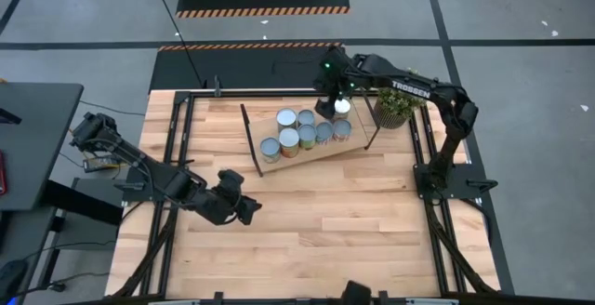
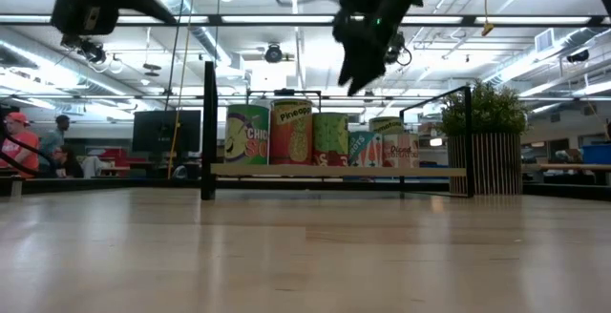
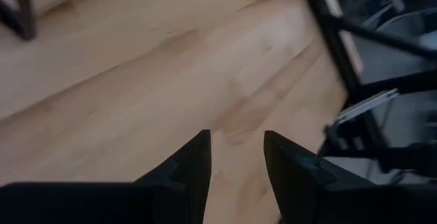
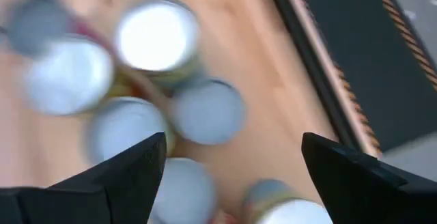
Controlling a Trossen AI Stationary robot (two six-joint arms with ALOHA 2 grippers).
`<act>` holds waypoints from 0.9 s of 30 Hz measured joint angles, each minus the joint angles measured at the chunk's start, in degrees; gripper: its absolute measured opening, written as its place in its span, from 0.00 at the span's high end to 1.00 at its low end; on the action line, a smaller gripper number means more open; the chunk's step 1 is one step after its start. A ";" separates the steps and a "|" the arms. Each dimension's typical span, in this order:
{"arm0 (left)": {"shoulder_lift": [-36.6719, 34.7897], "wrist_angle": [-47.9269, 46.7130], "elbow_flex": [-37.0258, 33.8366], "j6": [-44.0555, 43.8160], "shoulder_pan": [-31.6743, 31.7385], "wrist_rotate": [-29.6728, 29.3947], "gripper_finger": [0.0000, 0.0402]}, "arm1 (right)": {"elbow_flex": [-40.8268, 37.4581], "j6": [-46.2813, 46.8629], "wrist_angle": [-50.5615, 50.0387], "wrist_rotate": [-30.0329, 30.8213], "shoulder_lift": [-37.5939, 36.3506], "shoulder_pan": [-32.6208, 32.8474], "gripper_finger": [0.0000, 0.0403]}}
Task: Pick and place cans onto a shelf
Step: Return to Home Position
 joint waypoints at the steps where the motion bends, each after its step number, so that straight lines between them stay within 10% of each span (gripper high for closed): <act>1: -0.12 1.15 0.00 0.33 0.35 0.02 0.65 | -0.09 -0.09 0.08 -1.39 -0.80 0.57 0.13; 18: -16.26 9.00 -0.02 27.63 9.24 -20.06 0.65 | -21.74 11.75 28.79 -10.48 -23.46 10.58 0.13; 23: -24.11 8.79 -0.02 43.23 12.92 -14.73 0.71 | -33.70 24.40 52.58 -18.67 -29.21 11.07 0.13; 27: -30.26 8.40 -0.02 53.17 15.29 -6.96 0.79 | -42.70 35.57 72.34 -13.00 -32.22 10.67 0.13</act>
